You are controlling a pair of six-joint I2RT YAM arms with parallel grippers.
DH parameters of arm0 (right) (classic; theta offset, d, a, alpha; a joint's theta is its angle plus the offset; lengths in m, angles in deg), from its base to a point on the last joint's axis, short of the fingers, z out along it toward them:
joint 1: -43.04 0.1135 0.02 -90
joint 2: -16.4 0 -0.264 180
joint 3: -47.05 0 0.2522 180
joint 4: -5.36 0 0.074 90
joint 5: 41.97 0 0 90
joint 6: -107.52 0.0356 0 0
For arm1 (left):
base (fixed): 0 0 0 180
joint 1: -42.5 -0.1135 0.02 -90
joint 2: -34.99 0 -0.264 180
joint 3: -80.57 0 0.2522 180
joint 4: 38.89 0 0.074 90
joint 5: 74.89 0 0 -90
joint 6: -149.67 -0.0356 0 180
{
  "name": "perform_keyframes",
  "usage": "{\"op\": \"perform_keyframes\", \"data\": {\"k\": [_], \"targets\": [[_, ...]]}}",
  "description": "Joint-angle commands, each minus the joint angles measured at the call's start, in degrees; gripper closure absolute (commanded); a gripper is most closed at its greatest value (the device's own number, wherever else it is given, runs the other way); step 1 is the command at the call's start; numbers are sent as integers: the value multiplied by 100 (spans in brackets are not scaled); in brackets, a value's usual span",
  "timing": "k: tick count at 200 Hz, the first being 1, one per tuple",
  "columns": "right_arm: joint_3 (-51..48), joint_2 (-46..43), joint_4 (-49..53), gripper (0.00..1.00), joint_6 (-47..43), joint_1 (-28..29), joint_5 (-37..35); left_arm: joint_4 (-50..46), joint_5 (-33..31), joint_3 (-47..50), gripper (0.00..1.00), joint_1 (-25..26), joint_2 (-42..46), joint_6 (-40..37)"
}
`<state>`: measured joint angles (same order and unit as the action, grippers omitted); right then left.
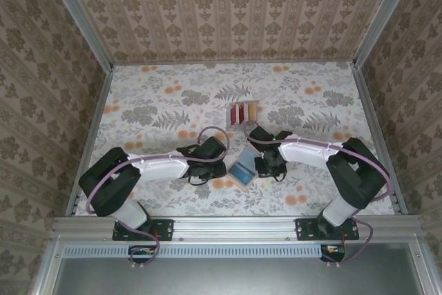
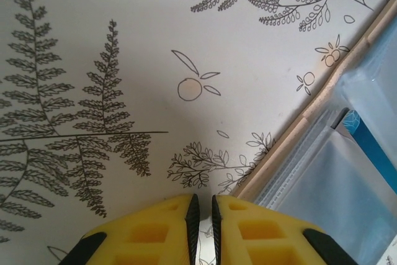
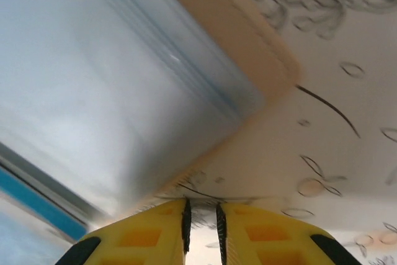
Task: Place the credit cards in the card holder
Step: Rotate the card holder at the center of the table.
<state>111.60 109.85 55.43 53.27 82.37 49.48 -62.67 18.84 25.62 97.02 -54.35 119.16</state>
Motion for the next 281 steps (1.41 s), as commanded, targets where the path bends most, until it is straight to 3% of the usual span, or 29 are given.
{"op": "perform_keyframes", "data": {"k": [1, 65, 152, 198, 247, 281], "targets": [[339, 454, -2361, 77, -164, 235, 190, -140, 305, -58, 82, 284, -456, 183], [644, 599, -2243, 77, -383, 294, 406, -239, 305, -357, 82, 470, -493, 124], [1268, 692, -1784, 77, -651, 312, 461, -351, 163, -321, 82, 1173, -326, 507], [1531, 666, -1436, 77, -832, 273, 306, -669, 16, -762, 82, 1289, -321, 267], [1294, 314, -1447, 76, -710, -61, 174, -1135, -615, -635, 80, 1044, 735, 119], [1226, 159, -1455, 76, -617, -231, 30, -1482, -745, -260, 75, 283, 1829, -226]]}}
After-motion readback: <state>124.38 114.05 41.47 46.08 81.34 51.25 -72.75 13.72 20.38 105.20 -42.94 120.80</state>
